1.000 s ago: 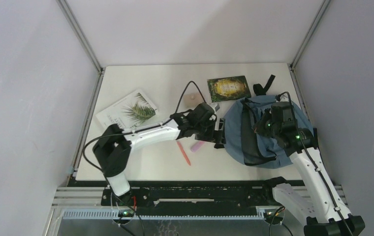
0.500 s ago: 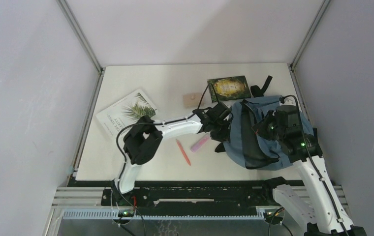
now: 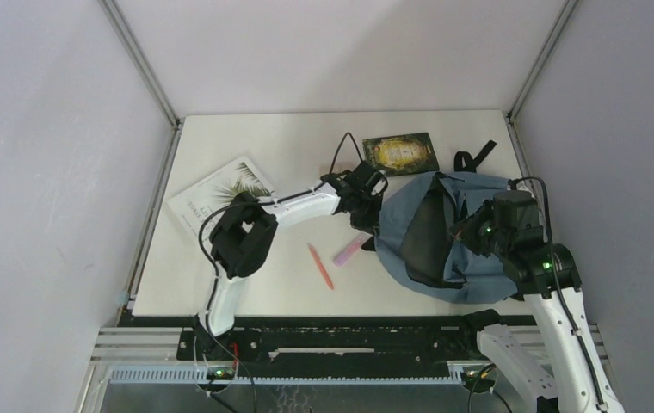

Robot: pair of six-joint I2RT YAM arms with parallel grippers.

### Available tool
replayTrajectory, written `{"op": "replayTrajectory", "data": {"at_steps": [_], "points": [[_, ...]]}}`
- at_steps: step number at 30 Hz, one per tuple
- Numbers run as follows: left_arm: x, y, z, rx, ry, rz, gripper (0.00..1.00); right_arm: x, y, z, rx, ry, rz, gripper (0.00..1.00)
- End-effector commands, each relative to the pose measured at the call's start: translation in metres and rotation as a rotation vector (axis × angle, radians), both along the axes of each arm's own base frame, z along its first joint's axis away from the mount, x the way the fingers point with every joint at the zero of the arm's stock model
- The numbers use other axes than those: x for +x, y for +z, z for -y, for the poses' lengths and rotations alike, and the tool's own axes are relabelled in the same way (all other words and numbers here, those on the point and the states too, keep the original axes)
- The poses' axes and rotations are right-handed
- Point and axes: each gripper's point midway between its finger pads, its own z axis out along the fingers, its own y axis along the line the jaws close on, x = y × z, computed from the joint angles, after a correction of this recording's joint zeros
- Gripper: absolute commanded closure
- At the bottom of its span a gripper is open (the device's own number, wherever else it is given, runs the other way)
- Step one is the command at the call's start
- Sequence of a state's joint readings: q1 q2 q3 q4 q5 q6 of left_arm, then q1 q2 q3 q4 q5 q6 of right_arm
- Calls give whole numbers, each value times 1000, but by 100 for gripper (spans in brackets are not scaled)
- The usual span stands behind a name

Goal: Pack the student bag
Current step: Adjust the student bag at the center of the board, then adjust the book at the center of the board.

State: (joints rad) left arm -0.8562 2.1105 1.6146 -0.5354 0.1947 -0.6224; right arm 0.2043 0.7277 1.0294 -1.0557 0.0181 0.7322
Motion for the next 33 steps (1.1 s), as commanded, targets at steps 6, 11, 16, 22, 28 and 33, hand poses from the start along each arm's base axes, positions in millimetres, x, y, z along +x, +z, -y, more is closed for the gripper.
{"op": "replayTrajectory", "data": {"at_steps": [6, 11, 16, 22, 28, 33], "points": [[-14, 58, 18, -134, -174, 74, 87, 3, -19, 25, -98, -113, -38, 100], [-17, 92, 6, -139, -190, 149, 35, 12, -35, 37, -215, -88, -65, 98], [15, 149, -41, -154, -69, 280, 20, 15, -66, 2, -153, 96, -122, 45], [67, 173, -158, -55, 306, 395, 8, 8, -99, -58, -75, 275, -236, 18], [70, 131, -304, 65, 746, 299, 8, 26, -58, -82, -26, 310, -24, 8], [35, 90, -392, 136, 1047, 218, 0, 34, -36, -75, -17, 266, 86, 6]]}}
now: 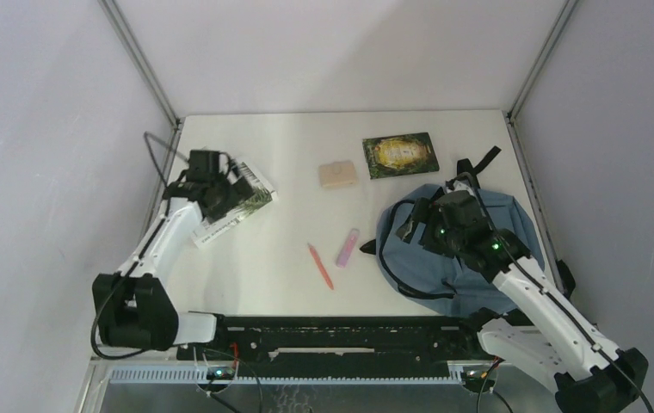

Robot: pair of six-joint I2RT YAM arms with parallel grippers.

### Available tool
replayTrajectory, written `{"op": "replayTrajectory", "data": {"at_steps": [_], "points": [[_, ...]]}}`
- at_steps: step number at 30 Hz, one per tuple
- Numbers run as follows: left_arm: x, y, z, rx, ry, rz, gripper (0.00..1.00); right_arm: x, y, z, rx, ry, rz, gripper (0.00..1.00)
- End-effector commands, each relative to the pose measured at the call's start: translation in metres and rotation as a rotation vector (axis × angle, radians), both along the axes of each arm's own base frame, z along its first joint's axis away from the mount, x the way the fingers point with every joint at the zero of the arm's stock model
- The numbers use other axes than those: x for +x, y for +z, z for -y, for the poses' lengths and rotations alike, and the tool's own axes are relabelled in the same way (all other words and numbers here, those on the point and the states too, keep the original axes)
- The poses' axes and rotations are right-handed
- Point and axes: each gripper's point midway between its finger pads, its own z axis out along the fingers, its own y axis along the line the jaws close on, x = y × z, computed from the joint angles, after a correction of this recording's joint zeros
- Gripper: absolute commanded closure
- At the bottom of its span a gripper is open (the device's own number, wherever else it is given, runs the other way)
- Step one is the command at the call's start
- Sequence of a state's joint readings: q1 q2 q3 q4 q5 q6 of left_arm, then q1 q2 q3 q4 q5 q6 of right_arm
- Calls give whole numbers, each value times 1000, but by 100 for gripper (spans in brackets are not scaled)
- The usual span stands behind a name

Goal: Pack the student bag
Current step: Adjust the book at the center of the board.

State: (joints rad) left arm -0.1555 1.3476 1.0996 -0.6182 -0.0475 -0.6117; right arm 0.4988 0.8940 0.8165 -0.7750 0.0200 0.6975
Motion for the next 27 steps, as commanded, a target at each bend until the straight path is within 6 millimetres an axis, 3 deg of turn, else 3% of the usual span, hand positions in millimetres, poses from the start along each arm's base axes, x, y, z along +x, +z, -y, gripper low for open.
{"op": "replayTrajectory", "data": {"at_steps": [1, 5, 8, 11, 14, 18, 21, 23, 27], "points": [[-35, -21, -60, -3, 261, -31, 0, 23, 40, -2, 67, -54, 169, 6], [-62, -35, -112, 94, 478, -50, 0, 24, 39, -3, 66, -49, 165, 6], [-73, -35, -134, 132, 581, -45, 0, 22, 37, -4, 68, -45, 152, 6], [-65, -42, -148, 20, 608, -54, 0, 20, 37, -5, 80, -40, 142, 7], [-58, -50, -169, 20, 623, -110, 0, 18, 39, -8, 99, -27, 139, 7], [-39, -73, -164, -97, 527, -193, 2, 15, 39, -6, 97, -22, 141, 7], [-30, -93, -154, -184, 500, -231, 13, 13, 37, -1, 81, -30, 148, 7], [-25, -93, -147, -199, 466, -218, 24, 12, 37, 2, 80, -36, 152, 7], [-24, -84, -141, -160, 414, -199, 58, 11, 34, 4, 91, -44, 153, 7]]}}
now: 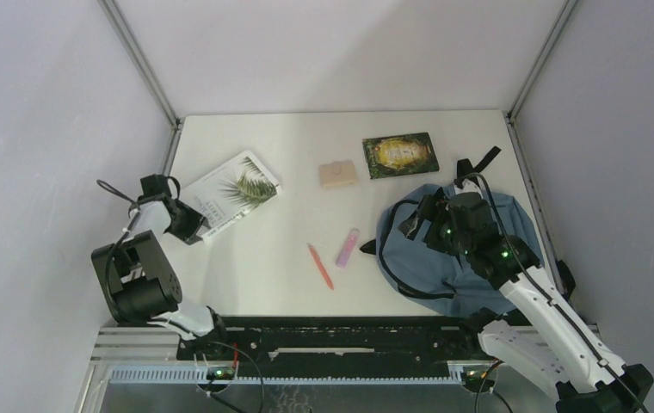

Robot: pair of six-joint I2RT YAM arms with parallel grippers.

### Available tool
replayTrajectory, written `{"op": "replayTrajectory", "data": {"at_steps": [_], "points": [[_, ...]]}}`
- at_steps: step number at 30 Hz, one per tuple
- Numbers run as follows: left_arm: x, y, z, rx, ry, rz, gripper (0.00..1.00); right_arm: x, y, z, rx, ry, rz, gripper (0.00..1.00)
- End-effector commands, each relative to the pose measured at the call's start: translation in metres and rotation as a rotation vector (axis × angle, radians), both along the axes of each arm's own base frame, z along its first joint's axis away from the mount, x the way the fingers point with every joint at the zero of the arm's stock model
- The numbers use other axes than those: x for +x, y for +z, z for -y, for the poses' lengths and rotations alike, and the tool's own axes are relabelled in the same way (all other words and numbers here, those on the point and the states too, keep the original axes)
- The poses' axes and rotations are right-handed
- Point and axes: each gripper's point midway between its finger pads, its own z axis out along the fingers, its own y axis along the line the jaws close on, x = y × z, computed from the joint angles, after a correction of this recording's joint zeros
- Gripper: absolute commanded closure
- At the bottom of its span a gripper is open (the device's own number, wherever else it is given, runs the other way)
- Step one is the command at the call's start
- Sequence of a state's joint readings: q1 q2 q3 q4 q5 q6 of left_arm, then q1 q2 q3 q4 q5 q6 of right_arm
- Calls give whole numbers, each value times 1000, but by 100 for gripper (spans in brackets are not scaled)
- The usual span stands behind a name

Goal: Pack the student bag
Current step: Adjust the book at the center of the board.

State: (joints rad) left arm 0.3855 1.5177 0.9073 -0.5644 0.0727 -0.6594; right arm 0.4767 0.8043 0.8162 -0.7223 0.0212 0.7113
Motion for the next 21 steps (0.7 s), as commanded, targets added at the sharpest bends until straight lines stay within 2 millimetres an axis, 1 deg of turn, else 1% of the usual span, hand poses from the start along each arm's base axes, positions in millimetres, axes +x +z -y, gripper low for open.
{"op": "replayTrajectory", "data": {"at_steps": [1, 3, 4, 5, 8, 10, 12, 14, 15, 18, 20, 21], "points": [[20, 28, 10, 19, -104, 102, 67, 4, 5, 2, 22, -12, 31, 8], [19, 29, 15, 21, -124, 102, 80, 7, 4, 1, 24, -15, 32, 8], [19, 29, 18, 17, -137, 102, 91, 8, 4, 0, 25, -15, 33, 8], [19, 29, 23, 9, -159, 105, 98, 8, 5, -2, 34, -5, 31, 8], [21, 28, 39, -6, -227, 105, 100, 9, 7, -9, 56, 19, 33, 8], [24, 33, 50, -20, -285, 120, 100, 11, 7, -11, 62, 25, 35, 9], [22, 41, 52, -7, -314, 117, 99, 11, 8, -14, 69, 37, 35, 9], [20, 56, 48, 40, -322, 137, 89, 10, 6, -15, 69, 44, 28, 8], [20, 65, 48, 75, -331, 155, 81, 10, 5, -15, 64, 44, 22, 8], [25, 93, 53, 226, -383, 186, 49, 12, 1, -15, 56, 44, 12, 7], [36, 109, 66, 308, -439, 200, 30, 14, 1, -18, 62, 48, 14, 7], [43, 113, 77, 322, -473, 204, 28, 15, 2, -19, 68, 47, 14, 7]]}}
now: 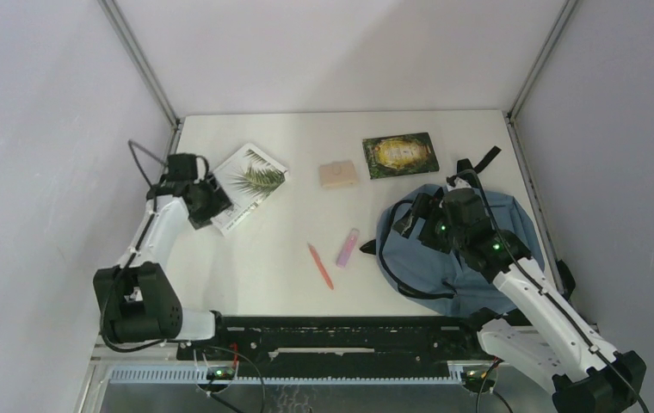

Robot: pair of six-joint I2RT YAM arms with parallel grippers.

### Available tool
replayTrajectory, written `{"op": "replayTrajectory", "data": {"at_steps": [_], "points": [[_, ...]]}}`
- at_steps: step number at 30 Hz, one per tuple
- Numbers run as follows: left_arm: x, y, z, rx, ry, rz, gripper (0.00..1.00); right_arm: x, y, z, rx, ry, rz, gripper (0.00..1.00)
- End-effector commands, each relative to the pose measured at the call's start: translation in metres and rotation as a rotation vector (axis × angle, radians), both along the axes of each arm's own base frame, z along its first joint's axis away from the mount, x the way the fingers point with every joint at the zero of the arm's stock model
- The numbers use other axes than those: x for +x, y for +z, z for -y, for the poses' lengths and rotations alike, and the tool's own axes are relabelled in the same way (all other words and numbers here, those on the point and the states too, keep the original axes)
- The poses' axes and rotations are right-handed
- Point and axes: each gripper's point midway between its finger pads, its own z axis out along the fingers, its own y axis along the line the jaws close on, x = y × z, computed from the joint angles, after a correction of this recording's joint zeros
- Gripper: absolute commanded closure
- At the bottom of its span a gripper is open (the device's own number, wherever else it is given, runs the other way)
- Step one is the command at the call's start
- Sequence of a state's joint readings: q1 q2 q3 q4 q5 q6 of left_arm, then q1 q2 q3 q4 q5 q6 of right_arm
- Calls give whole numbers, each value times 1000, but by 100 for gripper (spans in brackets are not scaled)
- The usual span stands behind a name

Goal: Pack the student bag
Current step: Adjust the book at the center of the board.

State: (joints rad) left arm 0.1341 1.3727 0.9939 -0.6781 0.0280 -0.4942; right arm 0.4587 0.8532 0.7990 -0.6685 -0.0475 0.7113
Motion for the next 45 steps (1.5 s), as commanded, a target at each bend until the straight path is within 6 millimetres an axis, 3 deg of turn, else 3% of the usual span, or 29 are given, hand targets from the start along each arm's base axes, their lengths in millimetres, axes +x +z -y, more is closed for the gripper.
{"op": "replayTrajectory", "data": {"at_steps": [1, 6, 8, 14, 15, 16, 21, 26, 30, 32, 34, 38, 42, 44, 45], "points": [[42, 61, 26, 170, -123, 142, 27, 10, 11, -10, 42, 14, 46, 7], [107, 80, 66, 172, -173, 163, 27, 7, 13, -12, 51, 14, 45, 8], [134, 71, 78, 200, -179, 126, 26, 3, 14, -8, 46, 3, 45, 8], [206, 66, 80, 409, -112, 67, 23, -13, 15, 5, 21, -25, 37, 7], [215, 62, 81, 434, -111, 62, 5, -16, 14, 8, 16, -30, 32, 7], [222, 60, 83, 454, -113, 60, 1, -18, 14, 9, 15, -34, 31, 7], [233, 21, 95, 496, -212, 2, 1, -22, 12, 17, 0, -61, 26, 7], [206, -25, 102, 525, -308, -163, 4, -18, 9, 11, 7, -49, 18, 7], [167, -30, 114, 561, -390, -235, 14, -12, 4, 7, 1, -46, 1, 8], [137, -37, 122, 578, -454, -269, 30, -13, 2, -2, 23, -7, -20, 8], [108, -38, 132, 570, -509, -275, 37, -11, 1, -8, 30, 12, -24, 8], [45, -46, 153, 490, -592, -278, 36, -5, -4, -11, 17, 22, -29, 8], [-15, -52, 152, 445, -660, -302, 34, -3, -8, -11, 6, 23, -36, 8], [-28, -40, 157, 366, -692, -273, 33, -3, -8, -11, 3, 25, -36, 8], [-23, -28, 163, 328, -705, -233, 31, -2, -8, -12, 4, 31, -32, 9]]}}
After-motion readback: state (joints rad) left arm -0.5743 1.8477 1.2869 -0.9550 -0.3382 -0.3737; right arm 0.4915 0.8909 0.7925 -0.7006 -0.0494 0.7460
